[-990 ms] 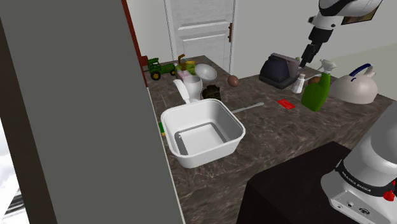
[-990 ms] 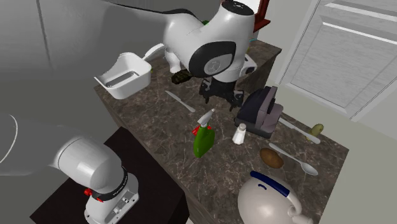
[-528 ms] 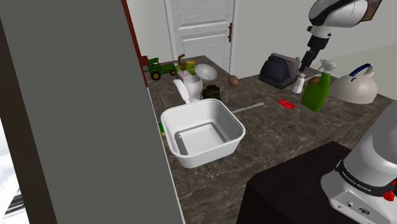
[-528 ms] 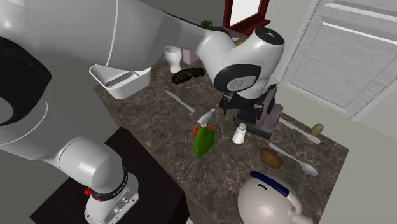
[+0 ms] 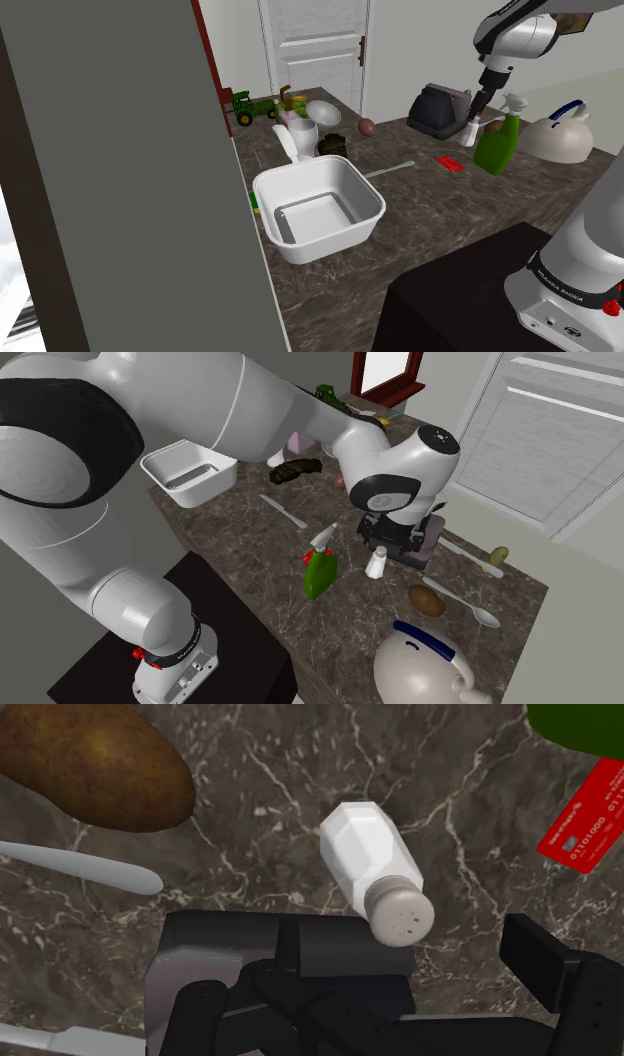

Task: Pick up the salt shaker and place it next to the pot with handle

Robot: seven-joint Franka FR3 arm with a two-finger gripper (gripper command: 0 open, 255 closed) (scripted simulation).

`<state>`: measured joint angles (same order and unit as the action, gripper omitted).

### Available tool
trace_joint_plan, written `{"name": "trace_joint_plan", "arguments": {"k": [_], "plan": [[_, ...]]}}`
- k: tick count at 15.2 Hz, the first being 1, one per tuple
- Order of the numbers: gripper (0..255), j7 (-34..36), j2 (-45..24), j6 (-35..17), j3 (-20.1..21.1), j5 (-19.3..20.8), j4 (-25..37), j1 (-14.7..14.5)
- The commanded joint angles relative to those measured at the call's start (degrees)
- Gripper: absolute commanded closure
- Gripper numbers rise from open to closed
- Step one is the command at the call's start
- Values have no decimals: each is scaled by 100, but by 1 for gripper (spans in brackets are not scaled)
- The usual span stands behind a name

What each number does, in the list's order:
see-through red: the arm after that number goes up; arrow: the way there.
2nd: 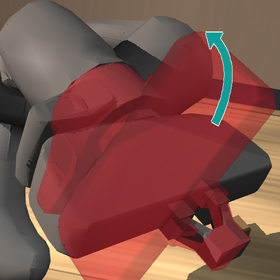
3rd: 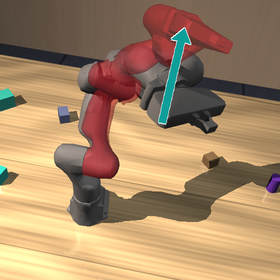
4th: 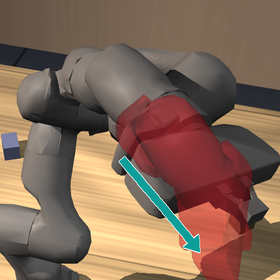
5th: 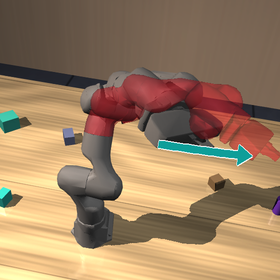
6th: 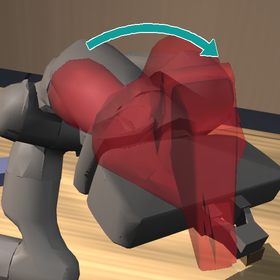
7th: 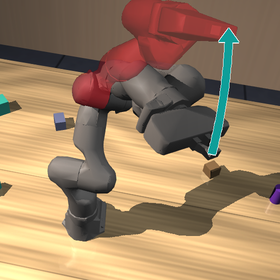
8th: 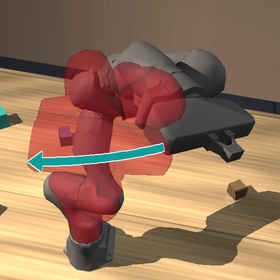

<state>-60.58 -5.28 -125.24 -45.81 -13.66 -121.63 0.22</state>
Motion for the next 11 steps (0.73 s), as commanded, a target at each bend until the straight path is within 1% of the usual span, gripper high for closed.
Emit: {"name": "trace_joint_plan", "arguments": {"k": [1,2,10,11], "plan": [[0,-98,-133,-117,22,-139,-36,21],[0,-164,-221,-214,44,-237,-81,33],[0,-163,-221,-213,47,-235,-80,36],[255,-163,-221,-213,47,-235,-80,36]]}}
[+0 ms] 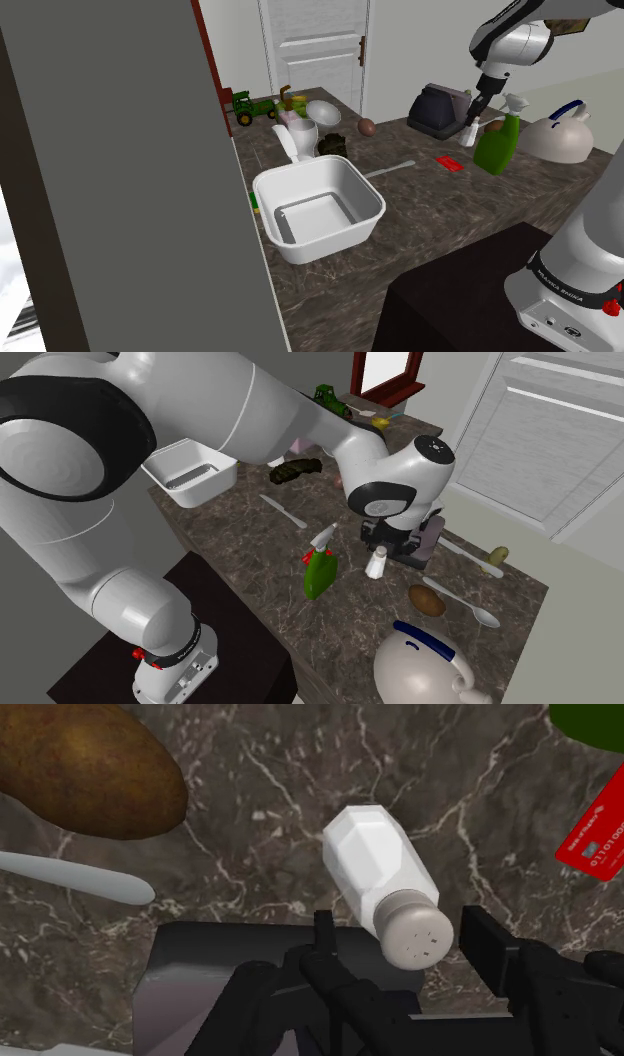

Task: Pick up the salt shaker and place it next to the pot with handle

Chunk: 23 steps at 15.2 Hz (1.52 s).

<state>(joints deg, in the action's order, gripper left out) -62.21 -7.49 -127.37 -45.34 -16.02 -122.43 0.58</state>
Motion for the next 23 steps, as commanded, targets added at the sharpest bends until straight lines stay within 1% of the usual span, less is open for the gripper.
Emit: {"name": "trace_joint_plan", "arguments": {"k": [1,9,16,23], "plan": [[255,0,0,0,0,0,0,0],[255,-1,0,-1,0,-1,-1,0],[255,316,363,444,-61,393,235,-74],[255,570,655,920,-68,691,538,-113]]}}
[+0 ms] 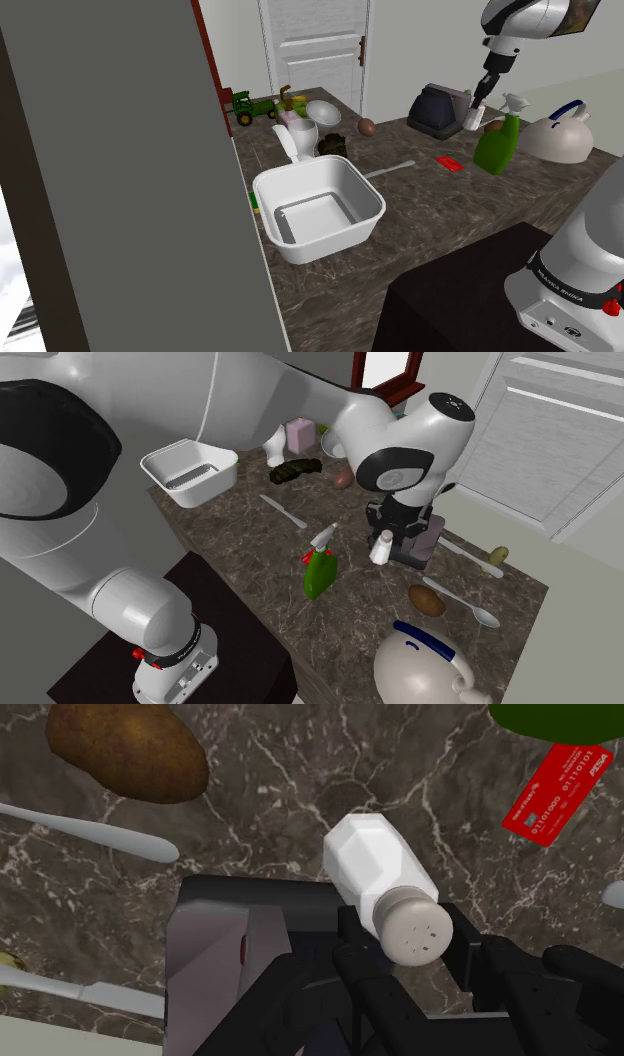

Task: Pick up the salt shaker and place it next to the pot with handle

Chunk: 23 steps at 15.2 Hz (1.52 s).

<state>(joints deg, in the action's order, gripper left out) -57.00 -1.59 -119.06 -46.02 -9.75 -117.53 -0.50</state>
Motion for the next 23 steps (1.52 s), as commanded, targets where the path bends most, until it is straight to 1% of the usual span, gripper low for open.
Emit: {"name": "trace_joint_plan", "arguments": {"k": [1,12,23], "plan": [[255,80,101,159,1,99,97,-10],[255,340,377,951,36,362,721,-35],[255,468,443,1780,53,433,1513,-44]]}}
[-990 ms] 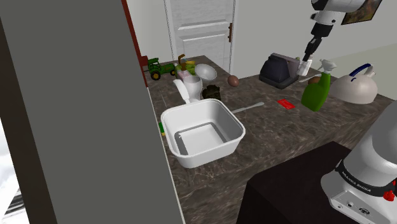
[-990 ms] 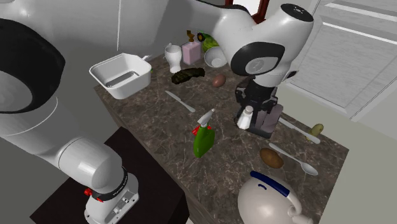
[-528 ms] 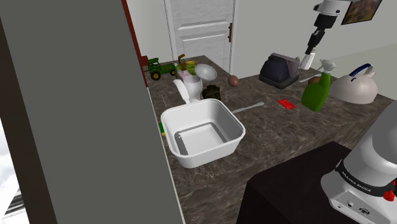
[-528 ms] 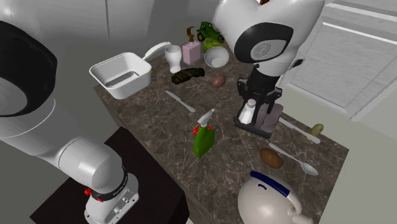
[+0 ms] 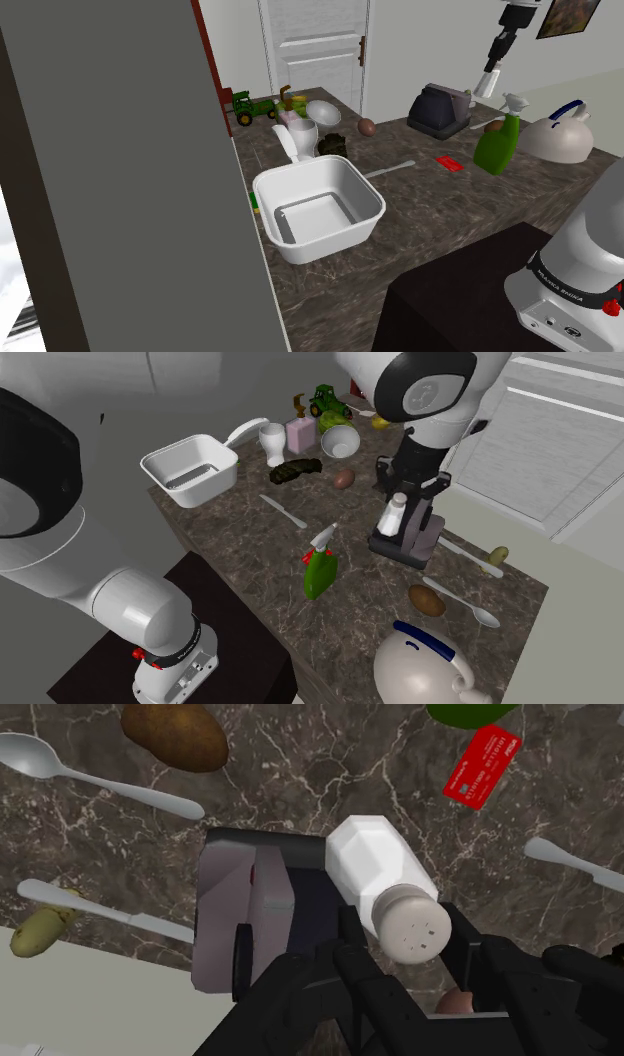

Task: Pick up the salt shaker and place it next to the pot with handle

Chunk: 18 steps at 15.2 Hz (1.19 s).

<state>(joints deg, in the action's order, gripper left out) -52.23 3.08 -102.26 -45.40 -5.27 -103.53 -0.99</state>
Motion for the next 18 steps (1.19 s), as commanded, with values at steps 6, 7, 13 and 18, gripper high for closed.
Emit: {"name": "trace_joint_plan", "arguments": {"k": [6,7,13,18], "plan": [[255,10,-83,571,-24,-49,625,11],[255,9,-99,651,-28,-60,716,14],[255,1062,1266,466,661,799,-436,-176],[255,1918,2295,454,1408,1180,-1376,-105]]}}
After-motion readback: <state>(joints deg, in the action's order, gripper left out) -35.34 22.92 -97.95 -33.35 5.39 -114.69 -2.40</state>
